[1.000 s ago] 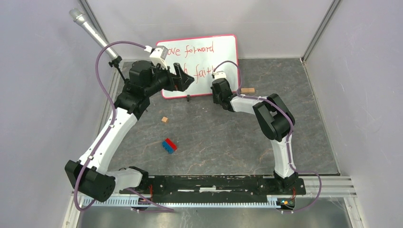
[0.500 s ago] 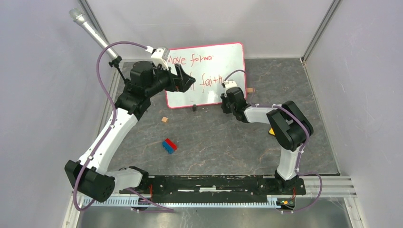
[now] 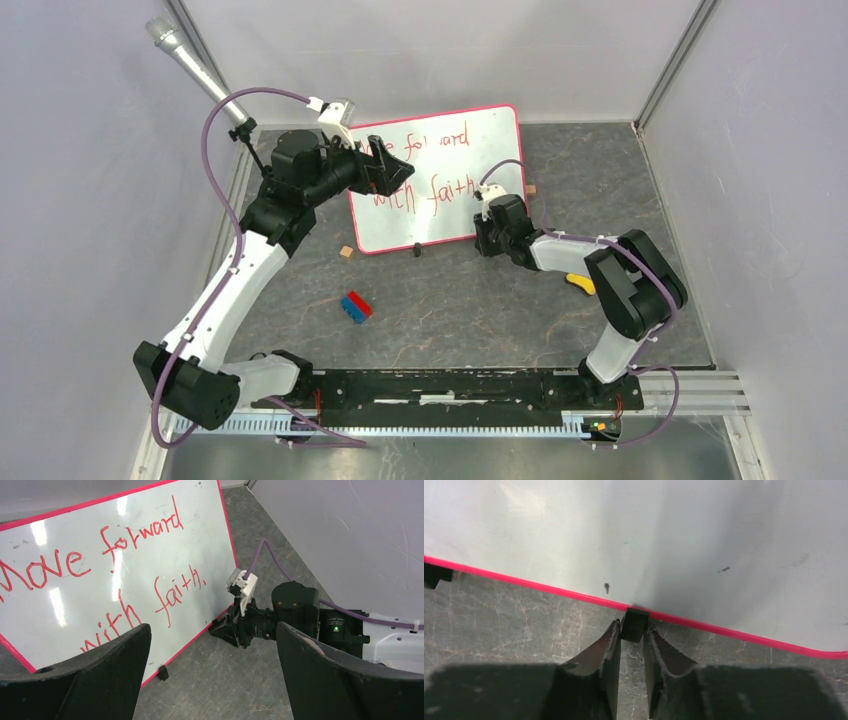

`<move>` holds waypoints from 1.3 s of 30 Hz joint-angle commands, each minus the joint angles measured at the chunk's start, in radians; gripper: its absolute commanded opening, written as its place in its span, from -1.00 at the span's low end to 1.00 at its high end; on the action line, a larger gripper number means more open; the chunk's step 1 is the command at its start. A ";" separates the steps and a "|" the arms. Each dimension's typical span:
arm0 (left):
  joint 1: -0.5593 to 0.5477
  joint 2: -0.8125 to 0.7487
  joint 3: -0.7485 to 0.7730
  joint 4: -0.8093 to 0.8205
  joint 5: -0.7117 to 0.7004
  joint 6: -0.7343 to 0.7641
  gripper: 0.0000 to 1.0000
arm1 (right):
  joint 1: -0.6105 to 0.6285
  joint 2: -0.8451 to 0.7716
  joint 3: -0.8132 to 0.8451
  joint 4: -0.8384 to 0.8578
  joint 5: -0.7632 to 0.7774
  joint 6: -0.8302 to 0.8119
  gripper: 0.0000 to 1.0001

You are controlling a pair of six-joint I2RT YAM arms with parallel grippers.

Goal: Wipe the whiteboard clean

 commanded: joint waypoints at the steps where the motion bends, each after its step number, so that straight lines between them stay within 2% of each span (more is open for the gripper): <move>1: -0.005 -0.033 -0.003 0.056 0.040 -0.035 0.99 | 0.001 -0.044 0.009 -0.116 -0.048 -0.048 -0.18; 4: -0.005 -0.039 -0.003 0.057 0.047 -0.041 0.99 | 0.001 -0.106 -0.017 -0.162 -0.042 -0.065 0.19; 8: -0.005 -0.047 -0.001 0.062 0.062 -0.051 0.99 | -0.002 -0.276 -0.105 -0.200 0.016 -0.071 0.61; 12: -0.005 -0.048 -0.003 0.064 0.070 -0.057 0.99 | -0.076 -0.460 -0.226 -0.191 0.054 -0.032 0.84; 17: -0.005 -0.044 -0.006 0.072 0.078 -0.066 0.99 | -0.307 -0.600 -0.329 -0.193 0.074 0.032 0.96; 23: -0.005 -0.041 -0.007 0.074 0.081 -0.068 0.99 | -0.508 -0.582 -0.366 -0.178 -0.004 0.094 0.96; 26: -0.005 -0.038 -0.007 0.074 0.081 -0.069 0.99 | -0.555 -0.552 -0.367 -0.191 -0.043 0.099 0.96; 32: -0.007 -0.039 -0.008 0.077 0.091 -0.074 0.99 | -0.567 -0.529 -0.372 -0.277 -0.032 0.145 0.95; 39: -0.007 -0.041 -0.009 0.078 0.085 -0.076 0.99 | -0.567 -0.623 -0.476 -0.314 -0.157 0.184 0.94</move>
